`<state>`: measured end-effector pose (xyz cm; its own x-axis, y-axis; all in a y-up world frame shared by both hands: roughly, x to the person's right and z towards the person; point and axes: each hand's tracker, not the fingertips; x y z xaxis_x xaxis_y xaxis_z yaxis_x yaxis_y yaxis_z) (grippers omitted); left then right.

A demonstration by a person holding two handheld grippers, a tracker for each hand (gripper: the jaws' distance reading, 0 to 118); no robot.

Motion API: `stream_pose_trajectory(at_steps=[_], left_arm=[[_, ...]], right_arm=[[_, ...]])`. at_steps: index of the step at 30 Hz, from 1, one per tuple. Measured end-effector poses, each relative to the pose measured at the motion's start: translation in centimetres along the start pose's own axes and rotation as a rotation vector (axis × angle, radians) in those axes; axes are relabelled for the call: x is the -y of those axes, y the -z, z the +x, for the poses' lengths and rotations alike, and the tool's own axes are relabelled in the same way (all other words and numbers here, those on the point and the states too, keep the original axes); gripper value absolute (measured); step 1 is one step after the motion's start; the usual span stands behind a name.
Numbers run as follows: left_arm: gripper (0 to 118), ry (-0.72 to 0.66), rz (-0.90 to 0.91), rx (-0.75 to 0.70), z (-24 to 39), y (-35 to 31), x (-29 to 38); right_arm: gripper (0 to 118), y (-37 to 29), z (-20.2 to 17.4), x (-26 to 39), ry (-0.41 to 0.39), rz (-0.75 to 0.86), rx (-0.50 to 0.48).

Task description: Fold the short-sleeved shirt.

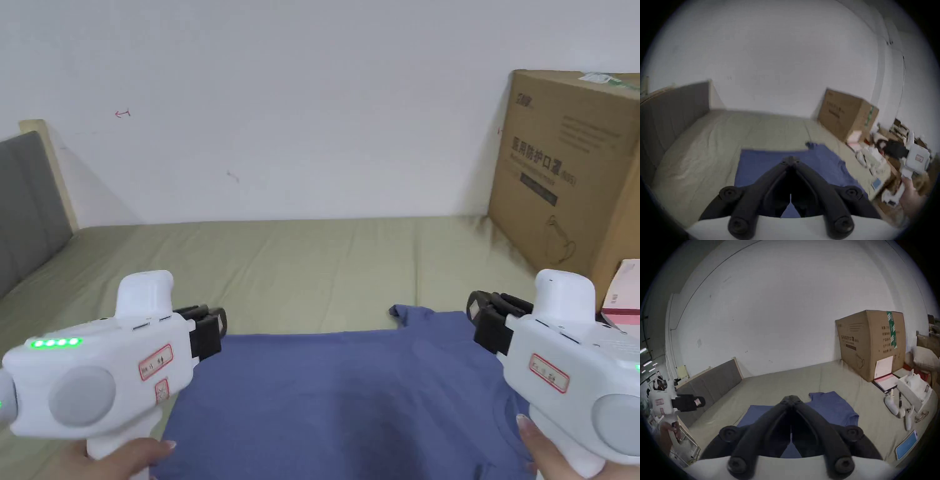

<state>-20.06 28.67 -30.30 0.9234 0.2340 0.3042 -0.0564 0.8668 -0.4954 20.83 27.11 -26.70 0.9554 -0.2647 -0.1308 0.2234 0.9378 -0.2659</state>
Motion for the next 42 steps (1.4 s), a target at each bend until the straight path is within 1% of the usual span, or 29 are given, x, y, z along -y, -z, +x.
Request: stream_pose_trajectory(at_steps=[2, 4, 5, 6, 7, 8, 9, 12, 13, 16, 18, 20, 21, 22, 23, 24, 25, 26, 28, 30, 31, 32, 33, 34, 35, 38, 39, 41, 42], left_arm=[[0, -0.048, -0.298, 0.008, -3.1, 1.1, -0.1], [0, -0.082, -0.597, -0.061, -6.4, 2.4, 2.2], [0, -0.084, -0.669, -0.066, -7.9, 2.8, 3.8], [8, -0.071, -0.746, -0.089, -9.2, 3.0, 5.7], [44, -0.075, -0.8, -0.115, -10.4, 3.0, 7.4], [85, -0.103, -0.837, -0.153, -11.6, 3.1, 9.2], [108, -0.133, -0.873, -0.179, -12.7, 2.9, 11.3], [107, -0.204, -0.871, -0.189, -14.6, 2.8, 14.9], [107, -0.204, -0.87, -0.204, -14.8, 3.0, 16.0], [104, -0.142, -0.81, -0.254, -15.1, 3.9, 18.3], [101, -0.129, -0.816, -0.244, -14.7, 3.9, 19.3], [83, -0.056, -0.774, -0.258, -13.7, 3.6, 19.1], [68, -0.025, -0.76, -0.26, -13.3, 2.9, 18.7], [68, 0.002, -0.732, -0.252, -12.9, 2.4, 18.5], [62, 0.021, -0.698, -0.255, -12.4, 1.9, 18.2], [43, 0.005, -0.665, -0.218, -12.1, 1.5, 18.0], [5, -0.051, -0.648, -0.159, -12.0, 1.3, 18.0], [4, -0.015, -0.643, -0.221, -11.4, 1.0, 18.0], [4, -0.056, -0.637, -0.151, -10.7, 1.2, 17.9], [4, -0.039, -0.604, -0.154, -10.4, 0.9, 17.5], [4, -0.036, -0.588, -0.16, -10.1, 0.7, 17.0], [4, -0.045, -0.571, -0.155, -9.9, 0.3, 16.4], [4, -0.056, -0.553, -0.145, -10.0, 0.0, 16.0], [4, -0.06, -0.537, -0.143, -9.8, -0.5, 15.5], [4, -0.057, -0.521, -0.151, -9.6, -0.9, 15.1], [4, -0.074, -0.5, -0.172, -9.7, -1.6, 14.2], [4, -0.088, -0.504, -0.176, -9.7, -1.7, 14.1], [4, -0.096, -0.515, -0.19, -9.3, -1.8, 14.3], [4, -0.094, -0.524, -0.197, -9.2, -1.9, 14.4]], right_arm=[[0, 0.5, 0.6, 0.5, -0.024, -0.056, -0.024], [0, 0.9, 1.1, 0.9, -0.049, -0.102, -0.014], [0, 1.0, 1.4, 1.2, -0.043, -0.114, -0.008], [0, 1.0, 1.6, 1.6, -0.032, -0.129, -0.007], [0, 1.0, 1.8, 1.9, -0.014, -0.147, -0.009], [0, 1.1, 2.1, 2.3, 0.008, -0.162, -0.017], [0, 1.1, 2.3, 2.7, 0.025, -0.173, -0.022], [0, 1.1, 2.7, 3.8, 0.05, -0.209, -0.017], [0, 1.2, 2.9, 4.1, 0.054, -0.221, -0.016], [0, 0.9, 3.0, 5.0, 0.061, -0.246, -0.007], [0, 0.7, 3.5, 5.5, 0.068, -0.256, 0.008], [0, 0.6, 4.1, 5.9, 0.077, -0.268, 0.019], [0, 0.5, 4.4, 6.1, 0.077, -0.274, 0.029], [0, 0.2, 4.8, 6.4, 0.076, -0.279, 0.038], [0, 0.0, 5.3, 6.7, 0.075, -0.284, 0.047], [0, -0.2, 5.8, 6.9, 0.075, -0.29, 0.055], [0, -0.5, 6.3, 7.2, 0.078, -0.299, 0.067], [0, -1.0, 6.9, 7.5, 0.084, -0.308, 0.078], [0, -1.6, 8.1, 8.0, 0.109, -0.324, 0.09], [0, -2.4, 9.5, 8.4, 0.135, -0.342, 0.109], [5, -2.6, 10.4, 8.5, 0.143, -0.369, 0.123], [26, -2.8, 11.3, 8.7, 0.137, -0.419, 0.142], [59, -2.7, 12.1, 8.9, 0.129, -0.478, 0.154], [97, -2.7, 13.1, 9.4, 0.11, -0.558, 0.17], [104, -2.7, 13.9, 10.1, 0.096, -0.621, 0.191], [104, -2.7, 16.7, 12.7, 0.093, -0.811, 0.251], [104, -2.7, 17.4, 13.7, 0.078, -0.869, 0.268], [102, -2.4, 18.1, 15.3, 0.043, -0.956, 0.255], [97, -2.4, 18.1, 16.1, 0.027, -0.978, 0.245]])
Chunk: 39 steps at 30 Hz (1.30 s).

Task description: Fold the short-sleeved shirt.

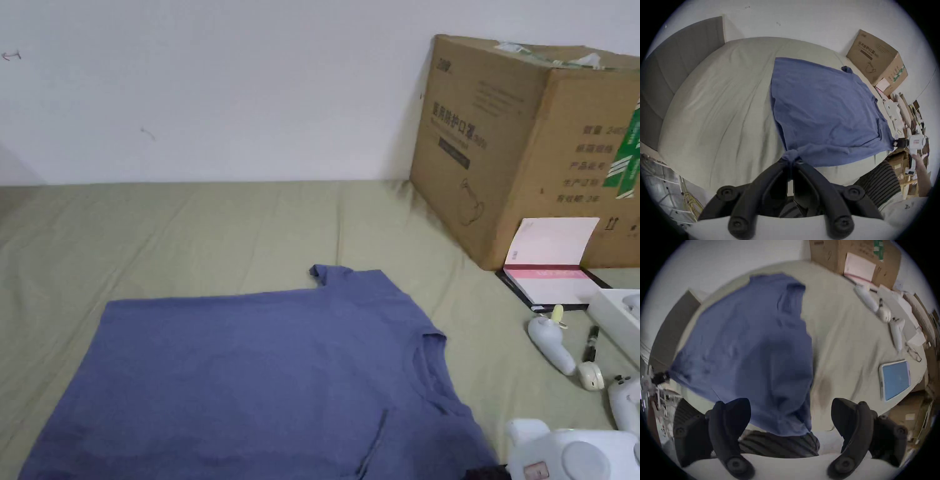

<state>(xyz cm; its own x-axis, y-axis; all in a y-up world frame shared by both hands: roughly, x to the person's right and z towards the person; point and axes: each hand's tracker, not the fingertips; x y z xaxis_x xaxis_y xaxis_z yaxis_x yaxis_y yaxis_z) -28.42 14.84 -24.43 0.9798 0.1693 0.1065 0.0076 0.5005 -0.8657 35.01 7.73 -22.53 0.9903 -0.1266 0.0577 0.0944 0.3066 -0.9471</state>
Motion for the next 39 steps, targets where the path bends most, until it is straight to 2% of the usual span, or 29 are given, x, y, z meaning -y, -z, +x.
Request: stream_pose_trajectory(at_steps=[1, 3, 4, 6, 7, 9, 12, 14, 18, 20, 24, 27, 29, 32, 37, 39], left_arm=[[4, 0.002, -0.012, -0.01, 0.0, 0.2, 0.2], [4, -0.005, -0.035, -0.027, -0.1, 0.6, 0.5], [4, -0.016, -0.047, -0.029, -0.2, 0.7, 0.7], [4, -0.034, -0.06, -0.019, -0.3, 0.9, 1.0], [4, -0.035, -0.063, -0.016, -0.4, 0.9, 1.1], [4, -0.038, -0.067, -0.012, -0.2, 0.9, 1.2], [4, -0.057, -0.053, 0.011, -0.2, 0.3, 1.1], [4, -0.112, -0.027, 0.08, -0.5, -0.9, 0.7], [4, -0.124, 0.054, 0.117, -0.7, -4.0, -1.3], [4, -0.13, 0.085, 0.117, -0.9, -5.3, -2.5], [4, -0.173, 0.129, 0.151, -1.0, -5.7, -5.3], [4, -0.157, 0.107, 0.121, -1.0, -3.4, -8.3], [4, -0.159, 0.092, 0.109, -1.2, -0.9, -10.3], [4, -0.227, 0.052, 0.096, -2.0, 3.2, -13.4], [5, -0.202, 0.058, 0.083, -2.3, 8.6, -17.6], [9, -0.197, 0.064, 0.081, -2.2, 10.0, -18.5]], right_arm=[[85, 0.5, -0.1, 0.2, -0.023, -0.019, 0.002], [72, 1.1, -0.4, 0.5, -0.064, -0.024, 0.021], [53, 0.8, -0.7, 0.8, -0.096, -0.006, 0.049], [5, -0.1, -0.9, 0.7, -0.108, 0.026, 0.013], [2, -0.5, -0.9, 0.7, -0.111, 0.039, 0.009], [2, -1.6, -0.8, 0.8, -0.093, 0.078, -0.066], [2, -3.0, -1.4, 0.7, -0.146, 0.087, -0.022], [2, -4.6, -1.4, 0.3, -0.136, 0.092, -0.04], [2, -8.4, -0.8, -1.6, -0.067, 0.165, -0.117], [2, -10.6, -0.5, -2.9, -0.043, 0.251, -0.129], [2, -12.5, 0.1, -5.8, 0.064, 0.296, -0.187], [2, -11.4, 0.3, -9.0, 0.098, 0.292, -0.2], [2, -10.3, -1.2, -11.1, 0.094, 0.279, -0.183], [2, -7.0, -1.6, -14.9, 0.11, 0.256, -0.155], [2, -1.9, -1.0, -19.6, 0.249, 0.248, -0.139], [7, -0.2, -1.1, -20.6, 0.283, 0.248, -0.143]])
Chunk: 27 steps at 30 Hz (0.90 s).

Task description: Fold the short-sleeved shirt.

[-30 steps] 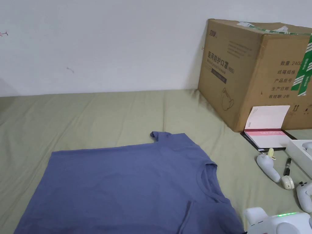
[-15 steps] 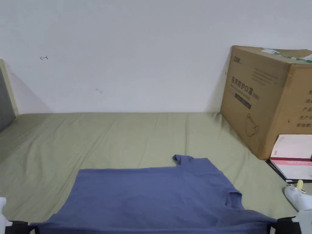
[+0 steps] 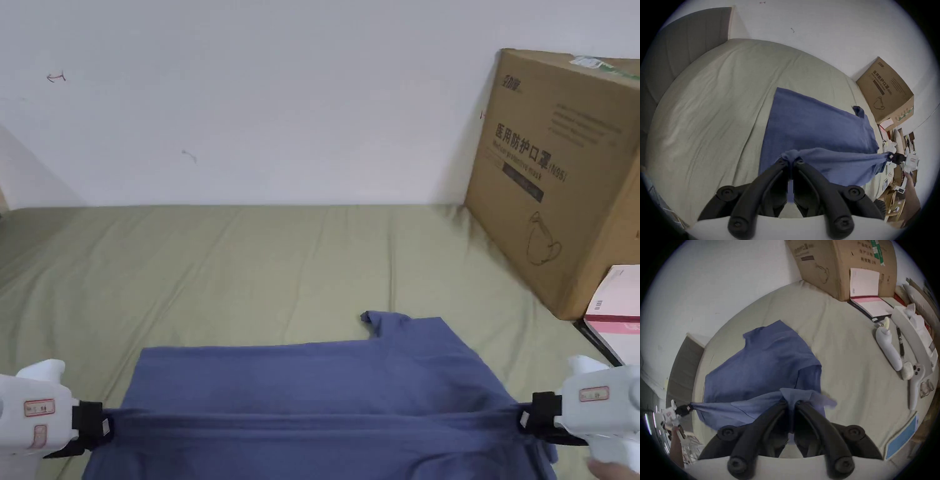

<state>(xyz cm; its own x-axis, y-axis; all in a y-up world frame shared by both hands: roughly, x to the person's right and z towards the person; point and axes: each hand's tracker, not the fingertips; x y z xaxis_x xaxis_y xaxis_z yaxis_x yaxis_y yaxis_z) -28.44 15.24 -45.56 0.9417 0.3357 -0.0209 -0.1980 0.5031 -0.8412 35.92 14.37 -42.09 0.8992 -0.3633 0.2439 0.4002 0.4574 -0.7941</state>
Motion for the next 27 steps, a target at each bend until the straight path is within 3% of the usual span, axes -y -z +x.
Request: stream_pose_trajectory(at_steps=[2, 3, 4, 5, 6, 9, 14, 16, 17, 18, 19, 20, 22, 24, 27], left_arm=[[12, -0.017, 0.011, 0.003, 0.0, 1.0, -0.5], [21, -0.026, 0.023, 0.004, -0.1, 1.3, -0.7], [51, -0.033, 0.035, 0.003, -0.1, 1.3, -0.6], [82, -0.034, 0.044, 0.005, -0.1, 1.3, -0.5], [95, -0.03, 0.071, 0.009, 0.1, 0.9, -0.3], [95, 0.019, 0.128, 0.029, 0.6, -0.8, 0.2], [95, 0.164, 0.303, 0.043, 4.7, -5.4, 2.3], [92, 0.221, 0.412, 0.056, 7.1, -7.7, 4.0], [87, 0.241, 0.461, 0.071, 8.1, -8.7, 4.8], [72, 0.261, 0.511, 0.099, 9.1, -9.9, 5.9], [34, 0.284, 0.561, 0.133, 9.8, -11.0, 7.0], [2, 0.314, 0.594, 0.148, 10.0, -11.2, 7.6], [0, 0.374, 0.632, 0.075, 11.6, -12.4, 9.7], [0, 0.359, 0.617, 0.167, 12.0, -13.1, 10.8], [0, 0.34, 0.585, 0.091, 12.2, -13.9, 11.0]], right_arm=[[10, 2.3, 1.3, -1.2, 0.019, 0.005, 0.006], [21, 2.5, 1.3, -1.2, 0.034, 0.025, 0.012], [59, 2.6, 1.2, -1.2, 0.037, 0.036, 0.028], [88, 2.6, 1.2, -1.1, 0.03, 0.045, 0.045], [102, 2.2, 1.1, -0.8, 0.027, 0.073, 0.057], [104, 0.4, 0.4, -0.1, -0.007, 0.119, 0.055], [104, -5.3, -4.4, 3.0, -0.254, 0.336, 0.04], [99, -8.0, -6.9, 5.4, -0.341, 0.479, 0.001], [88, -9.2, -8.0, 6.7, -0.356, 0.544, -0.051], [69, -10.5, -9.0, 7.9, -0.364, 0.608, -0.117], [30, -11.4, -9.9, 8.9, -0.366, 0.64, -0.142], [1, -12.0, -10.6, 9.7, -0.363, 0.66, -0.128], [0, -12.9, -11.7, 11.4, -0.328, 0.695, -0.145], [0, -13.4, -11.9, 12.0, -0.291, 0.669, -0.252], [0, -13.5, -12.2, 11.7, -0.292, 0.647, -0.272]])
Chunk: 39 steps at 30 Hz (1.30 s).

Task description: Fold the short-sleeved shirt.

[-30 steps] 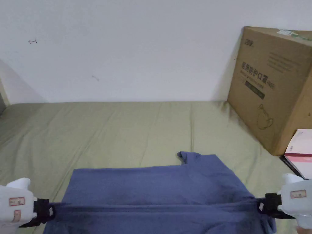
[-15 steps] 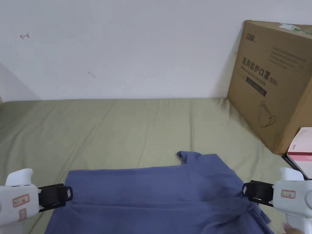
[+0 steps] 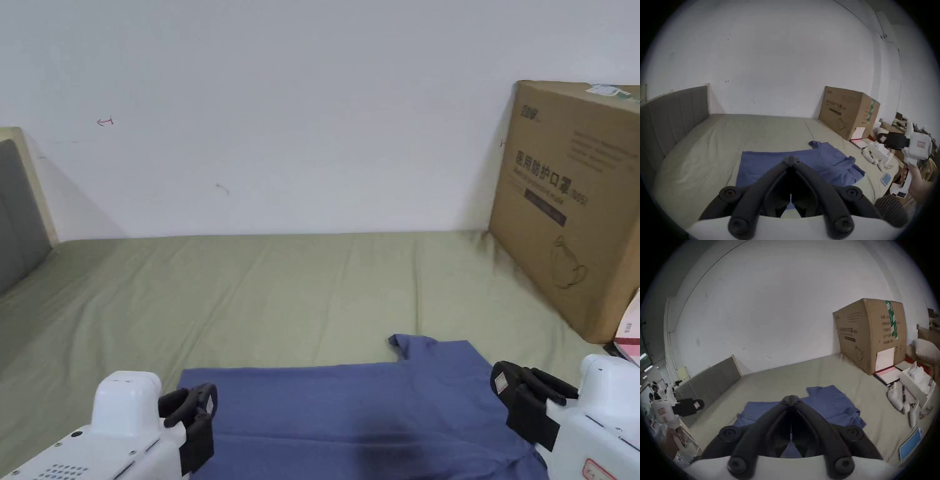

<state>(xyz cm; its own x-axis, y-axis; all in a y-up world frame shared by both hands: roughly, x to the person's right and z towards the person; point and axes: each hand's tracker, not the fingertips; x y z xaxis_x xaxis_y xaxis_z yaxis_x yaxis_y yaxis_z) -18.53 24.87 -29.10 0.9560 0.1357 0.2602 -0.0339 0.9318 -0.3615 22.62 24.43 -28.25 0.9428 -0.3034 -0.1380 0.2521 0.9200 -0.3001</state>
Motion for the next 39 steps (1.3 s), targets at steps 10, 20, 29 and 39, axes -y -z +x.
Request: stream_pose_trajectory(at_steps=[10, 20, 29, 39], left_arm=[[9, -0.17, -0.803, -0.207, -13.2, 13.0, 3.5], [100, -0.263, -0.909, -0.224, -17.0, 19.0, 11.7], [12, -0.039, -0.709, -0.256, -13.5, 15.7, 10.8], [2, -0.09, -0.515, -0.157, -11.9, 11.0, 6.1]], right_arm=[[0, 1.8, 2.6, 0.5, 0.082, -0.102, -0.101], [0, 4.2, 5.8, 3.2, 0.113, -0.247, -0.012], [0, 4.8, 9.2, 3.5, 0.146, -0.286, 0.066], [76, 6.2, 18.1, 3.4, 0.258, -0.539, 0.232]])
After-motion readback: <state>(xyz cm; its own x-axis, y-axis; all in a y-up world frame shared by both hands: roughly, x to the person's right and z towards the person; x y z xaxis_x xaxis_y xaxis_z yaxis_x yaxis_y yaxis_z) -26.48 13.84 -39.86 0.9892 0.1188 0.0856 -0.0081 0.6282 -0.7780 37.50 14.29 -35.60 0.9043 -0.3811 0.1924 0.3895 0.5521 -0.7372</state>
